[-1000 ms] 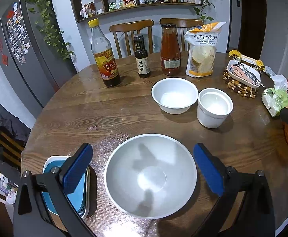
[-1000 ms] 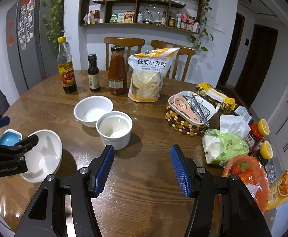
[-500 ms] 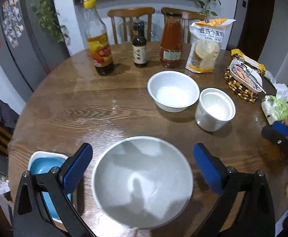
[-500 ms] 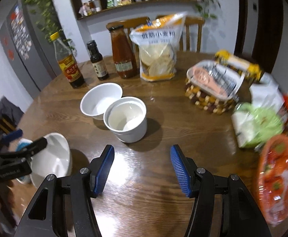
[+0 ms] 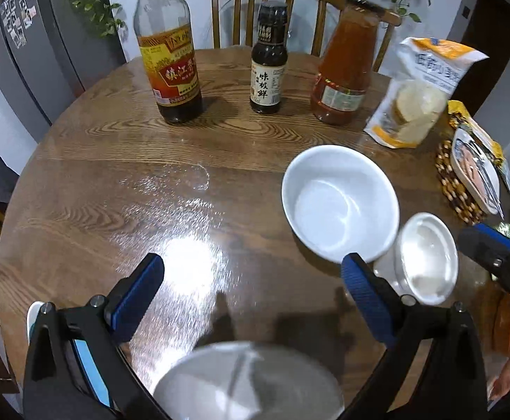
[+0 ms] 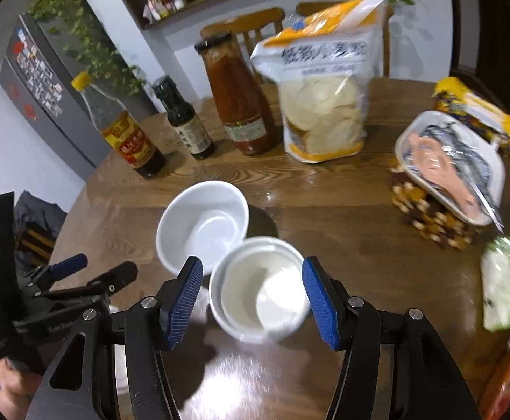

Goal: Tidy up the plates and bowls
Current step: 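Move both grippers toward the smaller white bowls, then grasp the rim of a white bowl with the left gripper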

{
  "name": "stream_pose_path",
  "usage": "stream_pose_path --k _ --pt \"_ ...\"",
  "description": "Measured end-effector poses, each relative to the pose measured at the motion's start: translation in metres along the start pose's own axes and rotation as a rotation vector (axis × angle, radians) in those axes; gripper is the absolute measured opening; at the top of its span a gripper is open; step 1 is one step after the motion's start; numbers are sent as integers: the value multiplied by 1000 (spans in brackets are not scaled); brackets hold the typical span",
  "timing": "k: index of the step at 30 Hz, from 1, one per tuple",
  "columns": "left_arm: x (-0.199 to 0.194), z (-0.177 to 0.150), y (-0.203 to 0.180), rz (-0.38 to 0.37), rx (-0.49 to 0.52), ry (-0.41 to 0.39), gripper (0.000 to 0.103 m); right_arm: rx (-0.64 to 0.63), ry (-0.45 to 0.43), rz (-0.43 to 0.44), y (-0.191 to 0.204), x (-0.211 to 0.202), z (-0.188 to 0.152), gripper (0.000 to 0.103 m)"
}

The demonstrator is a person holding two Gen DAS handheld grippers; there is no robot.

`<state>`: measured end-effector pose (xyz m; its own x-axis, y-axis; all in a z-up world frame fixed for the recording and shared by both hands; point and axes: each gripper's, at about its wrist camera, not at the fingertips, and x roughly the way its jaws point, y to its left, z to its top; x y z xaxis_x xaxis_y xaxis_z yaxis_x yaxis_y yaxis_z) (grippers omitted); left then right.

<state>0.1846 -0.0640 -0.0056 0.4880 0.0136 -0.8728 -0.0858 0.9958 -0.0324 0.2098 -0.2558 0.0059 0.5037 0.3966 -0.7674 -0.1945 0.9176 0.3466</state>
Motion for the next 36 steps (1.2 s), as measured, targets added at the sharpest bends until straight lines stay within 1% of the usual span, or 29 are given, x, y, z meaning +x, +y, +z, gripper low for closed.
stream_pose_path --k 3,8,11,13,14,16,17,18,19,24,26,27,28,30,36 --pt "13 8 -1 10 1 18 98 -13 40 -21 3 27 12 60" --pt "38 18 -4 6 6 58 88 -25 81 -20 6 59 23 60" --pt "49 21 -5 -2 7 75 74 -32 105 -6 7 72 25 60" --pt "56 22 -8 -1 12 78 60 -46 112 -14 8 76 25 58" --pt "57 23 -8 -6 12 79 57 -48 117 -7 9 78 26 56" --pt "61 25 -9 -24 14 83 43 -54 124 12 10 83 28 43" --pt "62 26 -10 -26 16 84 40 -61 129 10 10 84 29 40" --pt "64 27 -10 -28 20 83 34 -65 134 9 10 86 29 36" --pt "65 27 -11 -31 22 83 30 -66 140 12 10 88 30 32" --pt "72 28 -18 -51 43 94 17 -88 153 -9 13 97 32 19" --pt "73 28 -21 -50 55 92 15 -92 156 -12 14 99 32 17" --pt "74 27 -23 -50 66 90 12 -98 155 -16 15 100 33 17" --pt "74 27 -25 -50 73 89 12 -104 153 -19 15 101 33 14" --pt "74 26 -28 -40 91 76 12 -110 147 -23 17 101 32 13" --pt "71 22 -27 -32 102 57 12 -96 112 -9 20 95 31 12"
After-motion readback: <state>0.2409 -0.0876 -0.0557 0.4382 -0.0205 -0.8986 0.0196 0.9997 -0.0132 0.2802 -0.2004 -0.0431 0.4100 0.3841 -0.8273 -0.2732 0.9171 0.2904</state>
